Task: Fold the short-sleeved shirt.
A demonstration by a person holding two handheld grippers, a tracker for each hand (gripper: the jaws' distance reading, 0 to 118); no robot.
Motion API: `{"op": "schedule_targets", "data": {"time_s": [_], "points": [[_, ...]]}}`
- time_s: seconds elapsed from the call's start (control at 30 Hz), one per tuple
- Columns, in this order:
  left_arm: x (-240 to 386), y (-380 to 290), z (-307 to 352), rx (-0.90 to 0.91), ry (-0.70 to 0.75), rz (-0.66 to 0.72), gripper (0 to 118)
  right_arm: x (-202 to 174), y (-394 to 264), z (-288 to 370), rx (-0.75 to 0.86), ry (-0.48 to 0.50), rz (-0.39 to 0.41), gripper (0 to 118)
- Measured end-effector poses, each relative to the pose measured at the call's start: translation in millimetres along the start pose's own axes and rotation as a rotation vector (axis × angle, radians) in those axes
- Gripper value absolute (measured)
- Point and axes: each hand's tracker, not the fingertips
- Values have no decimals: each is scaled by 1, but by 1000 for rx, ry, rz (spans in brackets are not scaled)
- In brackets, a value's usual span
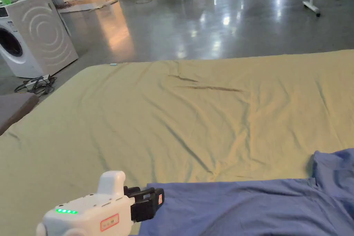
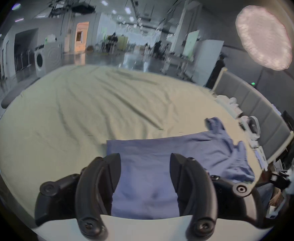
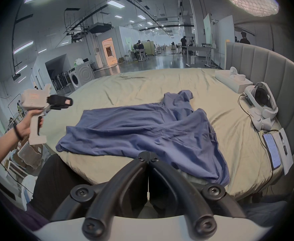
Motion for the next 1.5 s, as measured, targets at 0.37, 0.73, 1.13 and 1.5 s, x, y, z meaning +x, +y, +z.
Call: {"op": "schedule_targets", "data": {"time_s": [0.37,0.73,1.13,1.5], "points": [[-30,8,-132,-245,184,16,65,15,-3,-9,-80,-17,-53,0],[16,3,-145,-348,285,-309,13,25,-9,-12,-98,-44,-86,0],[10,43,-174,-580,263,-243,13,114,148,-180,-93,-31,-67,100],[13,45,-166,-602,217,-213,13,140,164,-353,-552,-226,14,71]]}}
